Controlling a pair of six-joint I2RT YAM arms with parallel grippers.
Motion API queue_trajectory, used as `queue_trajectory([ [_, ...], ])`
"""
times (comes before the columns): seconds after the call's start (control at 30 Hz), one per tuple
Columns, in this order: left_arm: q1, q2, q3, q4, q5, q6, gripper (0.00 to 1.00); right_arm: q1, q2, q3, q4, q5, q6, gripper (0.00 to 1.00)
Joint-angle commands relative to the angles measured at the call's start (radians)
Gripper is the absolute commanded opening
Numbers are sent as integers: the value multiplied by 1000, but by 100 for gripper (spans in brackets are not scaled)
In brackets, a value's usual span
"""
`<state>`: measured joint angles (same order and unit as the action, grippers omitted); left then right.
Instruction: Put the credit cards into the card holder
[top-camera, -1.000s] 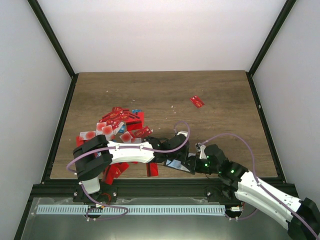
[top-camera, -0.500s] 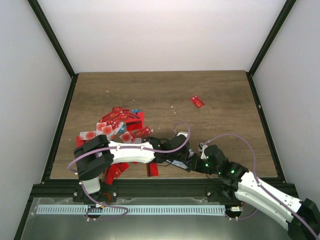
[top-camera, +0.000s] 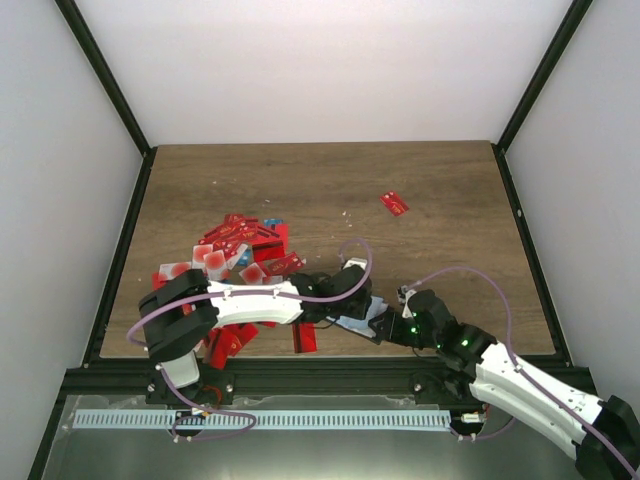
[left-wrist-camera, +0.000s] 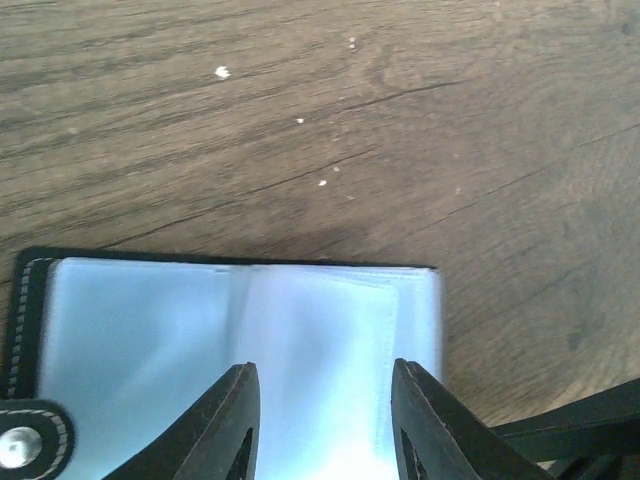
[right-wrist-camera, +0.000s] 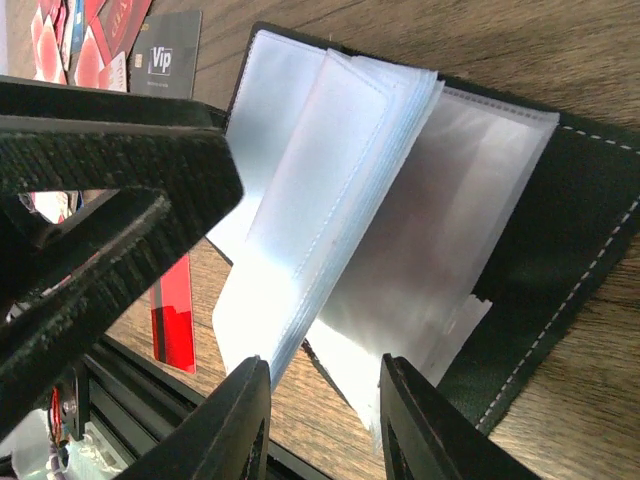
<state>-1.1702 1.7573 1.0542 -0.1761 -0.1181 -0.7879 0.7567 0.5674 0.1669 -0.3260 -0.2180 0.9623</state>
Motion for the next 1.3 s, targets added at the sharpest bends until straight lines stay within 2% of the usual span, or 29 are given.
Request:
queue_trajectory([
  [0.0,10,-42,-42,-1,-16,36,39,-3,-2,1,-24,38,3,32],
  [0.1,10,-73,-91,29,4,80,46,-3,2,4,-27,44,0,33],
  [0.17,10,-106,-134,42,1,116,54,-3,6,4,-31,50,-3,32],
  [0.27,10,-156,-185,20,-54,144,63,-3,15,7,-62,79,-8,32],
  [0.43,10,-188,-211,-4,-99,188,71,-3,5,27,-103,96,-2,32],
  [0.57,17,-174,-204,-20,-150,196,71,-3,-20,78,-138,111,-4,32],
  [0.77,27,-102,-182,-12,-148,185,67,-3,-9,139,-118,115,-25,32],
  [1.27,62,-62,-215,21,-120,169,64,-3,231,115,42,193,-20,32],
])
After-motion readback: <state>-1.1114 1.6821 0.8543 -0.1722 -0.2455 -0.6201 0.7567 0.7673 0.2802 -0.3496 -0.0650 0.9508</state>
